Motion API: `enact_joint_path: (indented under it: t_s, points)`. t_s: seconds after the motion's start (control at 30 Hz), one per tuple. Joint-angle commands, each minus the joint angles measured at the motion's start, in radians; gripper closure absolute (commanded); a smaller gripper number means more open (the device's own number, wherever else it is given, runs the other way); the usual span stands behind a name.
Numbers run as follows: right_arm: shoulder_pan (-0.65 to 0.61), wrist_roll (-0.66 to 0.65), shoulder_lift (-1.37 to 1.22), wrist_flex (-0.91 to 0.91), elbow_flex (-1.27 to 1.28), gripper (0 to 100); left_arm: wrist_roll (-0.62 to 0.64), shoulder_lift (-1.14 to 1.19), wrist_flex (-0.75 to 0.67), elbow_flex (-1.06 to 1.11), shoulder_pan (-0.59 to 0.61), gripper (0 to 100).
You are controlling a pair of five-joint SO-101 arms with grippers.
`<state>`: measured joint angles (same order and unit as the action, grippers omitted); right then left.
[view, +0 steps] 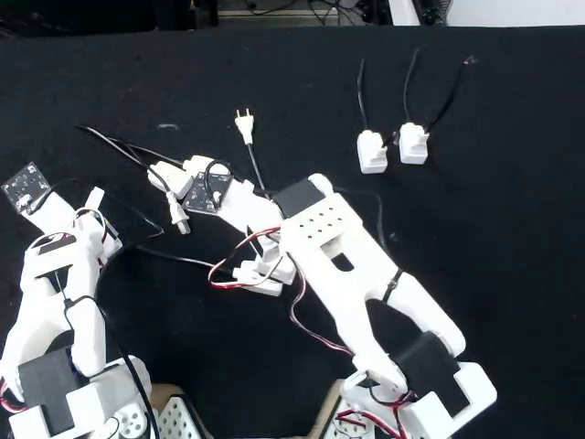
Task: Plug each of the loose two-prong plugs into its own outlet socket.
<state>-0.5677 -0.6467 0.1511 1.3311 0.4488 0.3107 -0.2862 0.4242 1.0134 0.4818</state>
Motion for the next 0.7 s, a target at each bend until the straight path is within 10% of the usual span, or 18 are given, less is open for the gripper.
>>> enact_joint_path:
  t_s: [0.0,0.67]
  points:
    - [-0.015,0.009,0.013,-0.028,-0.01,98.8,0.008,-0.017,-0.012,-0.03,0.012,89]
    - [-0.015,0.092,0.13,-0.025,0.001,98.8,0.008,-0.017,-0.014,-0.03,0.01,89]
